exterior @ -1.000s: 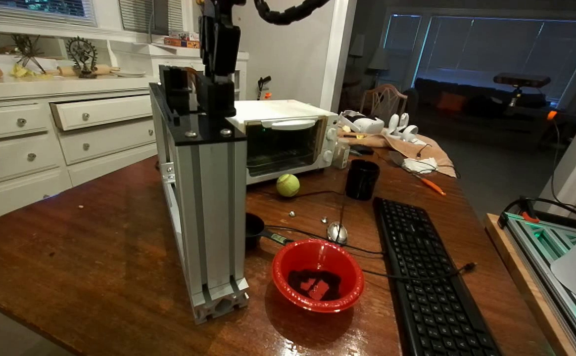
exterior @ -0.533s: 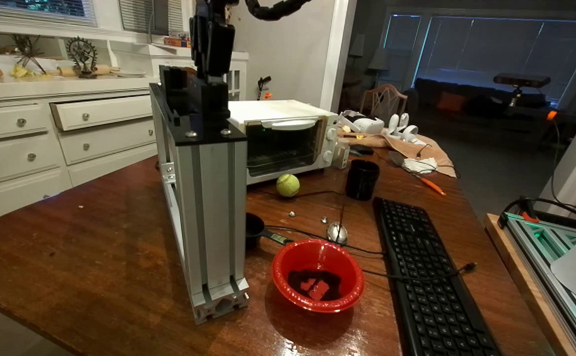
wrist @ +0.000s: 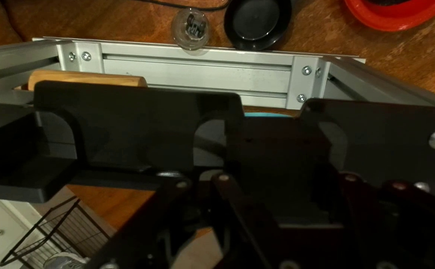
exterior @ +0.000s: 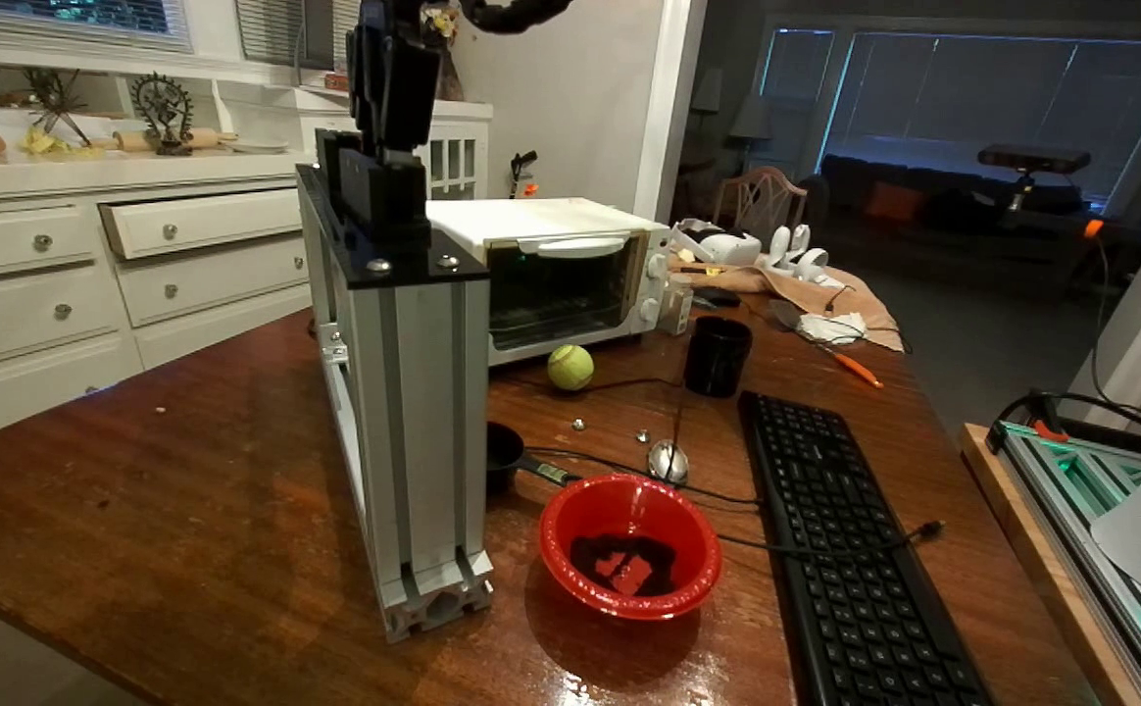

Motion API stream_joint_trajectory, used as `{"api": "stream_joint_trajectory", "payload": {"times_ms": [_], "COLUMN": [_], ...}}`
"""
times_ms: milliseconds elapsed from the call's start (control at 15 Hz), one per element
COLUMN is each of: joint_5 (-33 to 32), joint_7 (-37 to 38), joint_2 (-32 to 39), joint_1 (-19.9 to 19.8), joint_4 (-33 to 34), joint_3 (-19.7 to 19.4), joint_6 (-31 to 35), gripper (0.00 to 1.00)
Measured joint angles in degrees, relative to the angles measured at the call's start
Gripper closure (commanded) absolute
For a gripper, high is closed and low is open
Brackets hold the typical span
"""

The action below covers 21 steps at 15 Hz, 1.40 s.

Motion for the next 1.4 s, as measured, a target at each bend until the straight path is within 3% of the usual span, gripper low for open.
{"api": "stream_joint_trajectory", "payload": {"times_ms": [67, 133, 200, 467, 1000, 1400], "joint_5": [0.00, 0.00, 0.00, -0.22, -2.81, -3.31], "joint_7": [-0.25, -0.49, -0.63, -0.54, 5.21, 11.48], "joint_2": [0.19, 0.38, 0.51, 0.82, -2.13, -10.58], "joint_1": [0.00, 0.00, 0.00, 0.02, 1.62, 1.21], "joint_4": [0.28, 0.57, 0.75, 1.16, 1.20, -3.63], "joint_3": [0.08, 0.17, 0.21, 0.14, -0.79, -1.95], "joint_6": [0.00, 0.00, -0.01, -0.06, -6.99, -10.04], "gripper": [0.77, 0.27, 0.25, 0.00, 0.00, 0.00]}}
